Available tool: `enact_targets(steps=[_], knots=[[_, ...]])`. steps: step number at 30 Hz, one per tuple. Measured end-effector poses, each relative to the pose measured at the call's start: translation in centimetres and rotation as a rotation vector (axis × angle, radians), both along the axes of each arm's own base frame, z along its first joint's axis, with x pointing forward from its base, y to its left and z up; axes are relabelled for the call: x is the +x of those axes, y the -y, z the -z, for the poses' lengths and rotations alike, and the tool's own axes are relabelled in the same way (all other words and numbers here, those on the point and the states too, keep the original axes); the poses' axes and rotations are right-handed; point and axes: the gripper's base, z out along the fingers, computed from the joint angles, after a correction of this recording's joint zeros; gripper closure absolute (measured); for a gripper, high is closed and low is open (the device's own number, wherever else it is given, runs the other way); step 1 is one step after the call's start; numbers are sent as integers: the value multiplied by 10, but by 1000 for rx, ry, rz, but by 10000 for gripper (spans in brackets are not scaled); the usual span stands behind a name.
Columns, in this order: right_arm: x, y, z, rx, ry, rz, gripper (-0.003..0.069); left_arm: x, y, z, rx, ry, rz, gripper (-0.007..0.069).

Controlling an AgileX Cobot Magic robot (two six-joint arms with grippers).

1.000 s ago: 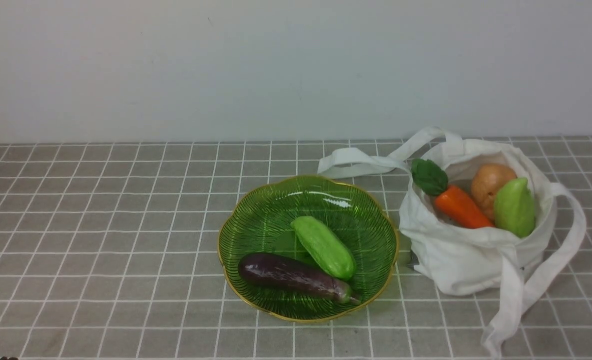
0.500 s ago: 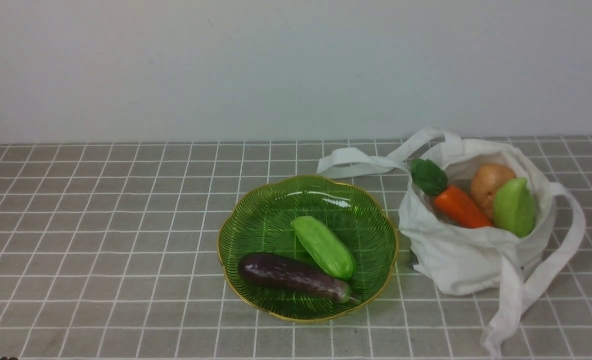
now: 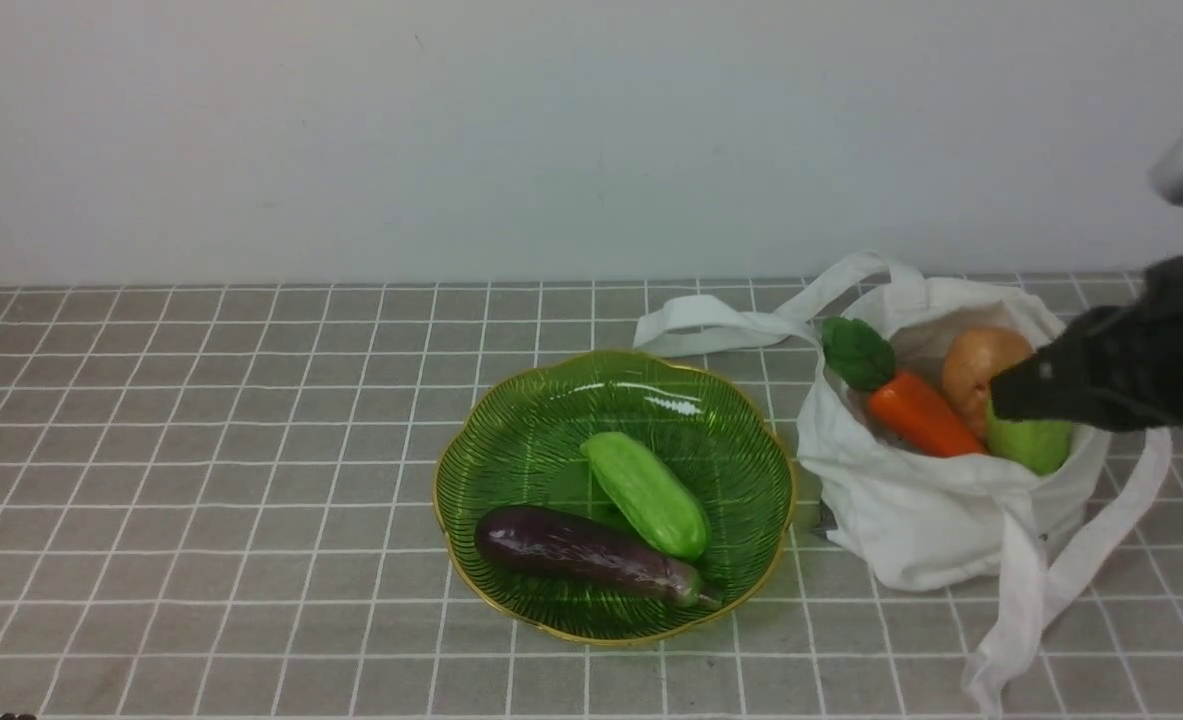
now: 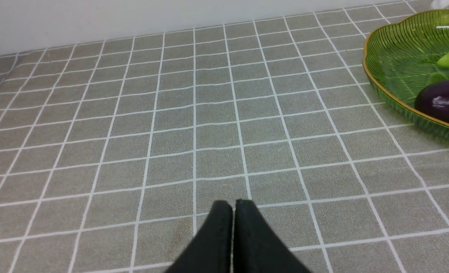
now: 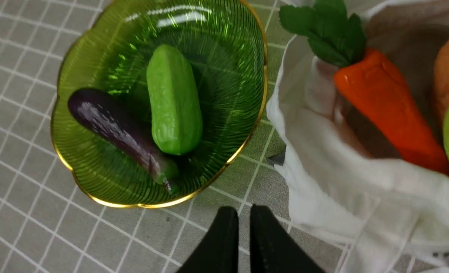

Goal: Take vegetables from bag on grey coffee tablecloth place on plate.
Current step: 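Reach into the cloth bag and grasp a vegetable inside it with the right gripper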

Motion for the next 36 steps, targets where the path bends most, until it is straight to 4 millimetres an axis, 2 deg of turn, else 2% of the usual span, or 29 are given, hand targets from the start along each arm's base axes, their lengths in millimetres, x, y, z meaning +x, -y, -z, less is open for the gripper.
enact_targets(steps=[3, 7, 8, 9, 12, 13, 19, 32, 36], knots=[[30, -12, 6, -59, -71, -72, 553, 0, 0, 0, 0, 0, 0, 632], [67, -33, 11, -188, -156, -136, 449, 0, 0, 0, 0, 0, 0, 632], [68, -32, 14, -197, -170, -133, 449, 0, 0, 0, 0, 0, 0, 632], [85, -39, 20, -256, -189, -105, 399, 0, 0, 0, 0, 0, 0, 632], [102, -43, 26, -338, -189, -51, 345, 0, 0, 0, 0, 0, 0, 632], [110, -44, 34, -389, -199, -19, 319, 0, 0, 0, 0, 0, 0, 632], [117, -48, 51, -522, -210, -11, 284, 0, 0, 0, 0, 0, 0, 632], [125, -51, 81, -570, -266, -19, 274, 0, 0, 0, 0, 0, 0, 632], [127, -52, 92, -575, -292, -14, 190, 0, 0, 0, 0, 0, 0, 632]])
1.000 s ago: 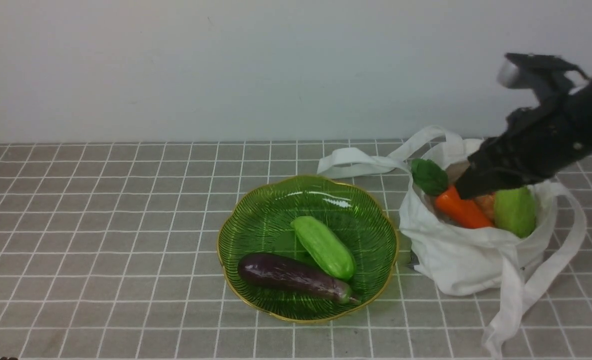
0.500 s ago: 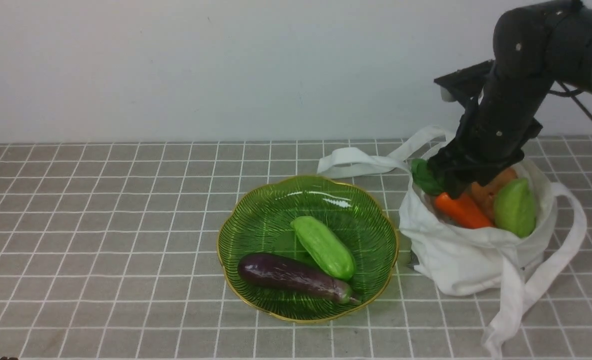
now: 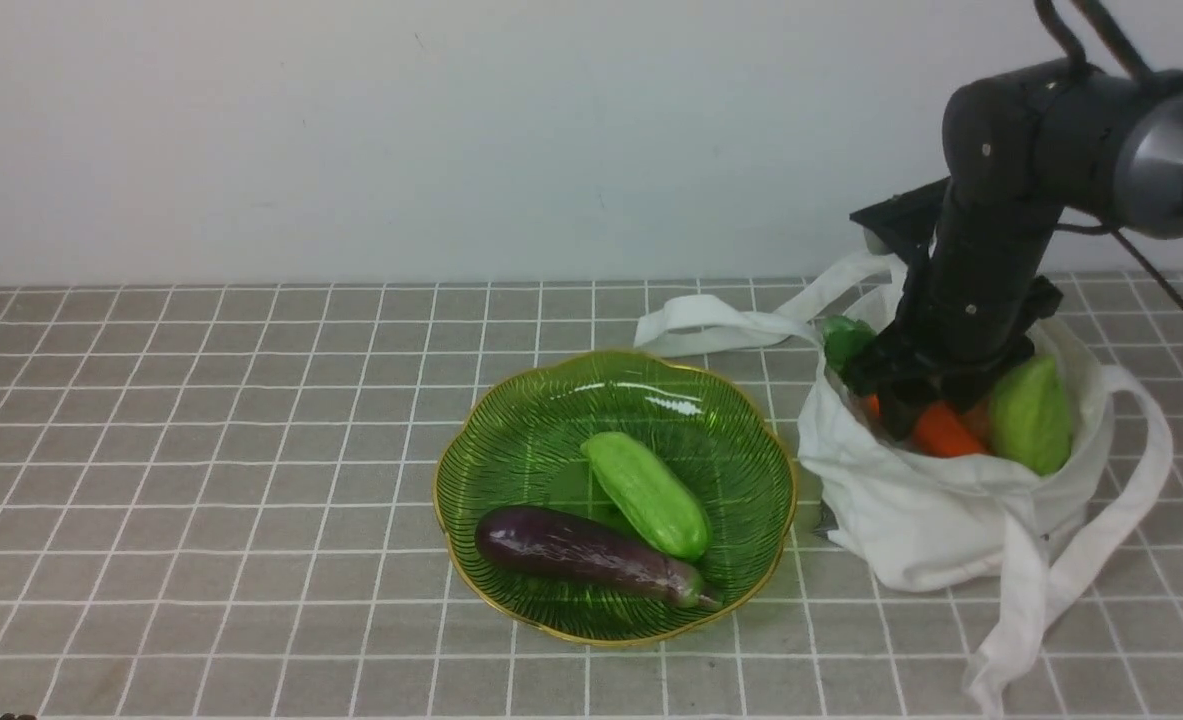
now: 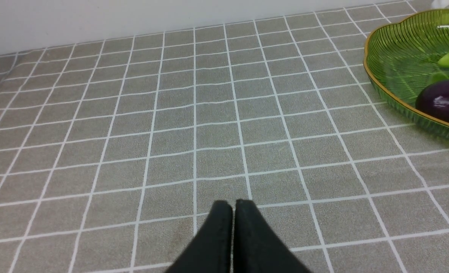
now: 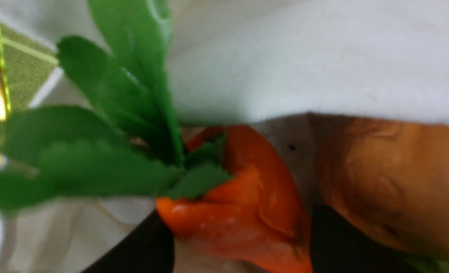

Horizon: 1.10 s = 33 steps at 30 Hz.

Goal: Take vegetables from bag on grey coffee tablecloth place on plate.
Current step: 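Reach into the cloth bag and grasp a vegetable inside it with the right gripper, then take the carrot out of the cloth bag and place it on the plate with the right gripper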

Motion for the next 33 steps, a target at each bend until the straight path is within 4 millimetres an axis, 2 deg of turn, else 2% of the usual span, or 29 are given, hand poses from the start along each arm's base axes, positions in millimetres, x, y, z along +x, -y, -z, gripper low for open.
enact_targets(steps=[5, 8, 11, 12, 13, 14, 16, 18, 19, 21, 22, 24, 25, 26, 27, 29, 30, 31, 32, 33], knots=[[3, -1, 3, 3, 16, -3, 83, 0, 0, 0, 0, 0, 0, 632], [5, -1, 10, -2, 6, -16, 76, 0, 0, 0, 0, 0, 0, 632], [6, -2, 19, -8, -17, -31, 103, 0, 0, 0, 0, 0, 0, 632], [6, -2, 25, -14, -37, -38, 160, 0, 0, 0, 0, 0, 0, 632], [6, -2, 26, -15, -40, -40, 169, 0, 0, 0, 0, 0, 0, 632], [6, -2, 27, -18, -47, -47, 268, 0, 0, 0, 0, 0, 0, 632], [8, -2, 24, -23, -42, -59, 377, 0, 0, 0, 0, 0, 0, 632], [10, -2, 18, -21, -24, -63, 376, 0, 0, 0, 0, 0, 0, 632], [12, -3, 13, -17, -5, -66, 372, 0, 0, 0, 0, 0, 0, 632], [15, -4, -13, 1, 68, -64, 372, 0, 0, 0, 0, 0, 0, 632], [15, -4, -35, 21, 124, -57, 372, 0, 0, 0, 0, 0, 0, 632], [12, -4, -62, 47, 191, -50, 372, 0, 0, 0, 0, 0, 0, 632], [5, -2, -92, 71, 262, -41, 372, 0, 0, 0, 0, 0, 0, 632], [5, -2, -93, 71, 264, -41, 372, 0, 0, 0, 0, 0, 0, 632], [-8, 1, -126, 103, 340, -12, 372, 0, 0, 0, 0, 0, 0, 632], [-20, 3, -149, 143, 380, 23, 372, 0, 0, 0, 0, 0, 0, 632], [-22, 4, -151, 146, 385, 28, 372, 0, 0, 0, 0, 0, 0, 632], [-33, 3, -168, 209, 404, 61, 372, 0, 0, 0, 0, 0, 0, 632], [-34, 2, -169, 225, 401, 65, 372, 0, 0, 0, 0, 0, 0, 632], [-43, -3, -179, 313, 394, 75, 372, 0, 0, 0, 0, 0, 0, 632]])
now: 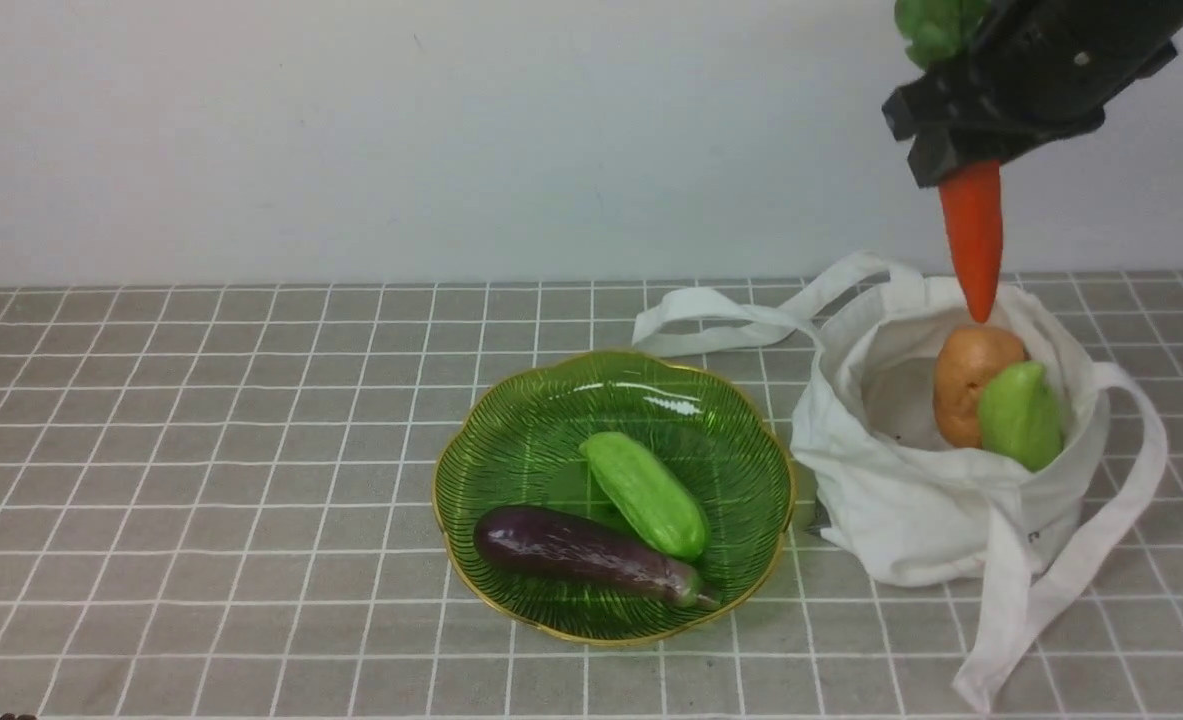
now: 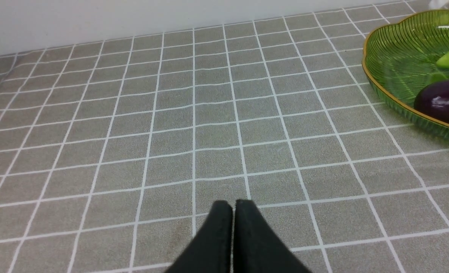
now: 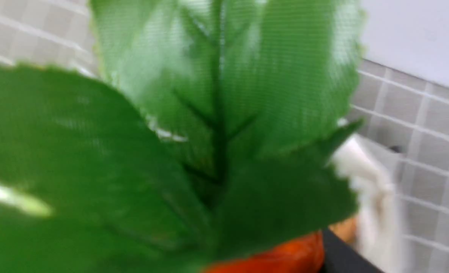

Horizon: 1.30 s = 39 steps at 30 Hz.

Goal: Take vegetables from bag on grey coffee tablecloth place on plate.
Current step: 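Take the carrot out of the cloth bag and place it on the plate with the right gripper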

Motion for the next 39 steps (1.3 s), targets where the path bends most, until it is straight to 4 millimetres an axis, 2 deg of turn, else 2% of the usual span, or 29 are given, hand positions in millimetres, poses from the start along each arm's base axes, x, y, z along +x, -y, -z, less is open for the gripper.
enact_targets(steps=[3, 4, 5, 7, 8, 9, 11, 12, 14, 16, 18, 21, 23, 26, 28, 30, 31, 34, 35, 39], knots=[[-8, -17, -4, 120, -27, -64, 372, 0, 0, 0, 0, 0, 0, 632], [-11, -35, -1, 180, -55, -137, 372, 0, 0, 0, 0, 0, 0, 632], [-12, -39, 1, 186, -62, -151, 372, 0, 0, 0, 0, 0, 0, 632], [-14, -62, 11, 223, -99, -239, 372, 0, 0, 0, 0, 0, 0, 632], [-15, -84, 25, 232, -128, -301, 372, 0, 0, 0, 0, 0, 0, 632], [-13, -87, 29, 230, -133, -307, 372, 0, 0, 0, 0, 0, 0, 632], [-7, -117, 60, 203, -153, -351, 372, 0, 0, 0, 0, 0, 0, 632], [-5, -123, 68, 190, -156, -356, 372, 0, 0, 0, 0, 0, 0, 632], [2, -140, 96, 136, -163, -374, 372, 0, 0, 0, 0, 0, 0, 632], [4, -147, 108, 121, -170, -374, 372, 0, 0, 0, 0, 0, 0, 632], [9, -159, 134, 111, -193, -358, 363, 0, 0, 0, 0, 0, 0, 632], [14, -164, 150, 111, -204, -339, 304, 0, 0, 0, 0, 0, 0, 632], [18, -166, 164, 108, -216, -324, 193, 0, 0, 0, 0, 0, 0, 632], [20, -167, 174, 103, -238, -313, 85, 0, 0, 0, 0, 0, 0, 632], [18, -167, 176, 103, -274, -293, 20, 0, 0, 0, 0, 0, 0, 632], [14, -165, 174, 98, -315, -283, -15, 0, 0, 0, 0, 0, 0, 632], [13, -165, 173, 98, -317, -283, -17, 0, 0, 0, 0, 0, 0, 632], [7, -160, 151, 56, -349, -307, -25, 0, 0, 0, 0, 0, 0, 632], [7, -160, 149, 57, -348, -309, -24, 0, 0, 0, 0, 0, 0, 632], [7, -153, 93, 61, -199, -317, 68, 0, 0, 0, 0, 0, 0, 632]])
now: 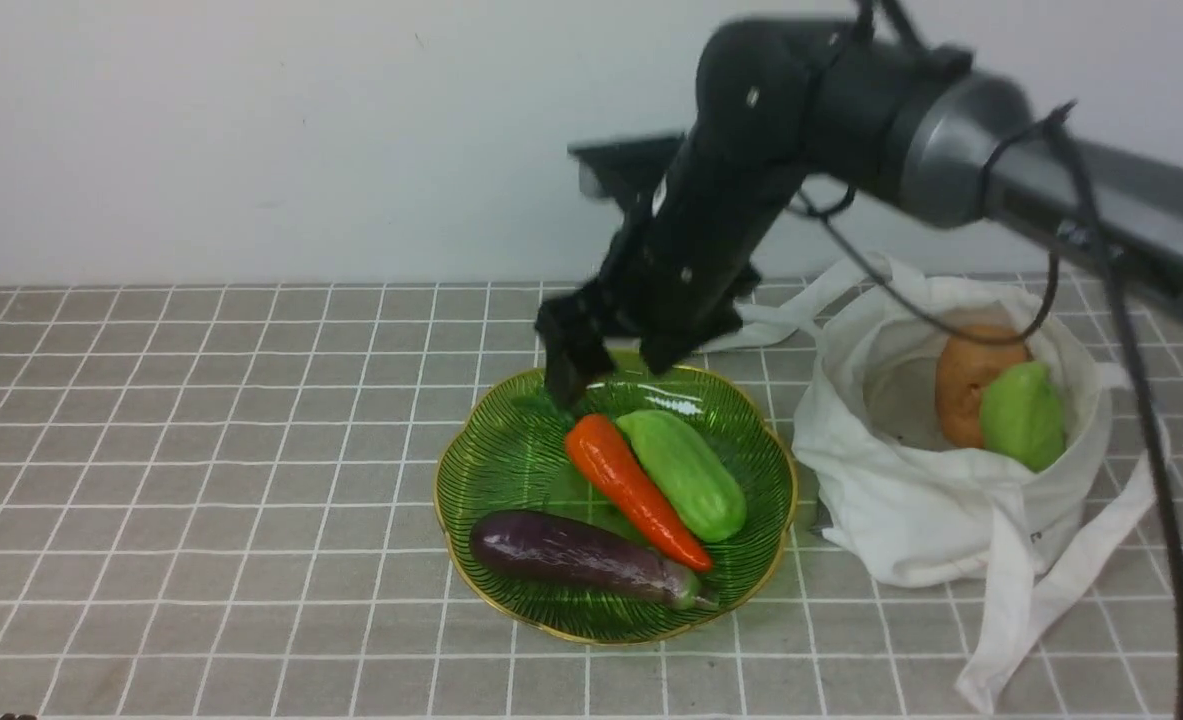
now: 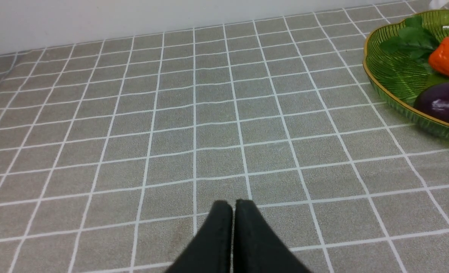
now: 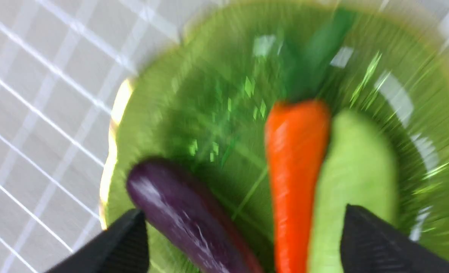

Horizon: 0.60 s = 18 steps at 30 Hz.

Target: Take vegetables from bag on grey coffee tablecloth place on plate.

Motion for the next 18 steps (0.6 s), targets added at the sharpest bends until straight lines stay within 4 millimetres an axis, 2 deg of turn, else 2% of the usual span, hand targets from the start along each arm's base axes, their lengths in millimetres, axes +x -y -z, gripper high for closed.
enact_targets(steps=[3, 8, 10, 11, 14, 18], knots=[[-11, 9, -36, 29, 72, 1, 181, 0, 0, 0, 0, 0, 0, 632], [-42, 33, -104, 81, 209, 3, 433, 0, 0, 0, 0, 0, 0, 632], [-61, 46, -135, 107, 285, 8, 539, 0, 0, 0, 0, 0, 0, 632], [-76, 57, -158, 129, 338, 11, 602, 0, 0, 0, 0, 0, 0, 632], [-115, 83, -200, 176, 451, 15, 659, 0, 0, 0, 0, 0, 0, 632], [-157, 114, -226, 191, 539, 25, 671, 0, 0, 0, 0, 0, 0, 632]])
